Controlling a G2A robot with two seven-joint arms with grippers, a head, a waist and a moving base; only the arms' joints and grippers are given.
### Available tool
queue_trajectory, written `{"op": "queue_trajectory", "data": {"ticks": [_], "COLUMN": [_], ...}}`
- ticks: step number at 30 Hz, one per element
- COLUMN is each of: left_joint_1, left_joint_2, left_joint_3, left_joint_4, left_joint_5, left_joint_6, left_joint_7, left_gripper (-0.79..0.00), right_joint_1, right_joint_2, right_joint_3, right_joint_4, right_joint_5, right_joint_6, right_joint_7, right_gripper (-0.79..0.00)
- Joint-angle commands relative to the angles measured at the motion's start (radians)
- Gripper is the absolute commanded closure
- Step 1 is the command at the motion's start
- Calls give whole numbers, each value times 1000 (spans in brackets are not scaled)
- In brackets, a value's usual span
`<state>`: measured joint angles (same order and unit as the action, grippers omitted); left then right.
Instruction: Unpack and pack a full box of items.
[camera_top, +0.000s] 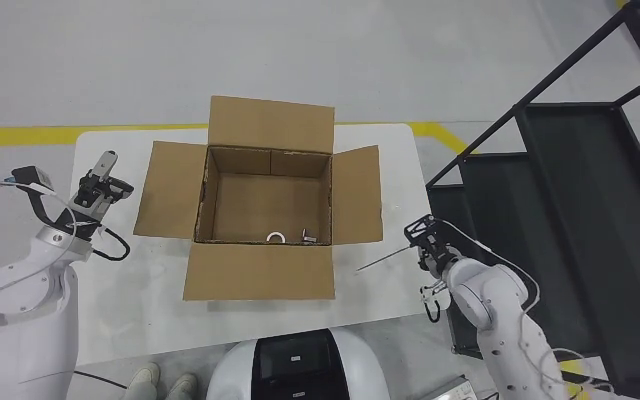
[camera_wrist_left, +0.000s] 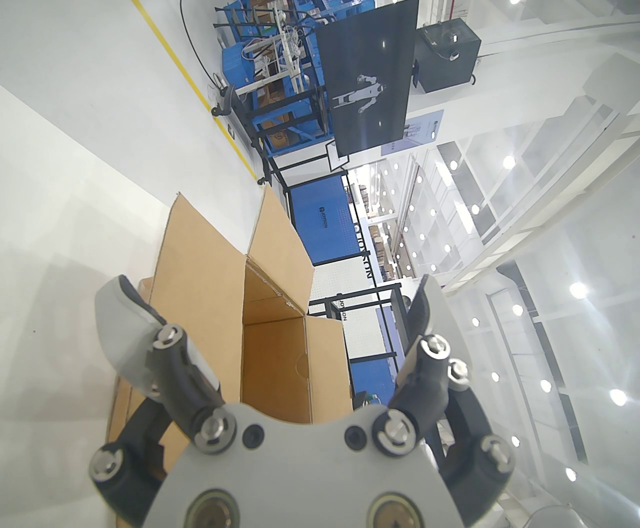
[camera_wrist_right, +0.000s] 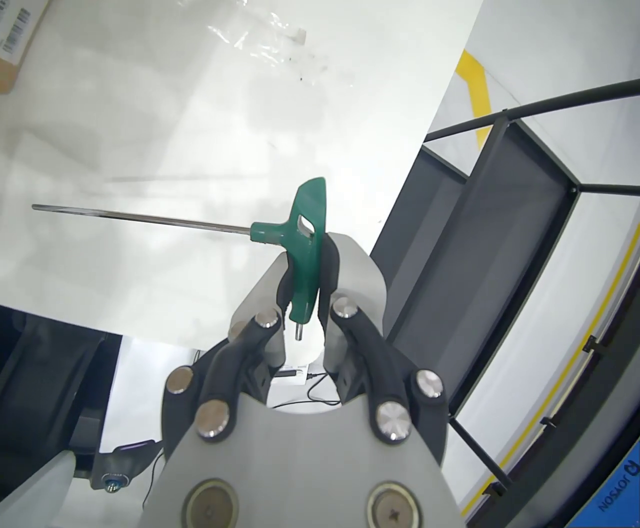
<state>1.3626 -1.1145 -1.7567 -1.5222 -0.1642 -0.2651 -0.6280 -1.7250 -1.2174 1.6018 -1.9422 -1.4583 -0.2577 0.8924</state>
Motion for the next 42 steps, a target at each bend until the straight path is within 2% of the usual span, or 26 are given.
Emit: {"op": "queue_trajectory", "data": {"ticks": [1,18,27,28,29,30,37,42], "left_joint_1": [0,0,0,0,0,0,0,0], "left_joint_2": [0,0,0,0,0,0,0,0], "left_joint_3": [0,0,0,0,0,0,0,0], "left_joint_4": [0,0,0,0,0,0,0,0], "left_joint_5": [0,0,0,0,0,0,0,0], "left_joint_6": [0,0,0,0,0,0,0,0], "left_joint_7": [0,0,0,0,0,0,0,0], "left_gripper": [-785,-785,-785,-785,-785,-785,-785,-785], "right_joint_1": [23,213,292,300,308,316,341,311], "right_joint_2": [-1,-18,-26,-27,-27,-28,-28,-22], "right_joint_3": [-14,-132,-162,-165,-167,-168,-159,-131], "right_joint_4": [29,290,395,405,415,424,431,361], "right_joint_5": [-2,-44,-33,-33,-34,-33,-34,-44], "right_joint_6": [12,172,202,204,210,214,225,213], "right_joint_7": [-9,-43,-73,-74,-72,-70,-74,-61], "right_gripper": [0,0,0,-114,-391,-785,-785,-785]}}
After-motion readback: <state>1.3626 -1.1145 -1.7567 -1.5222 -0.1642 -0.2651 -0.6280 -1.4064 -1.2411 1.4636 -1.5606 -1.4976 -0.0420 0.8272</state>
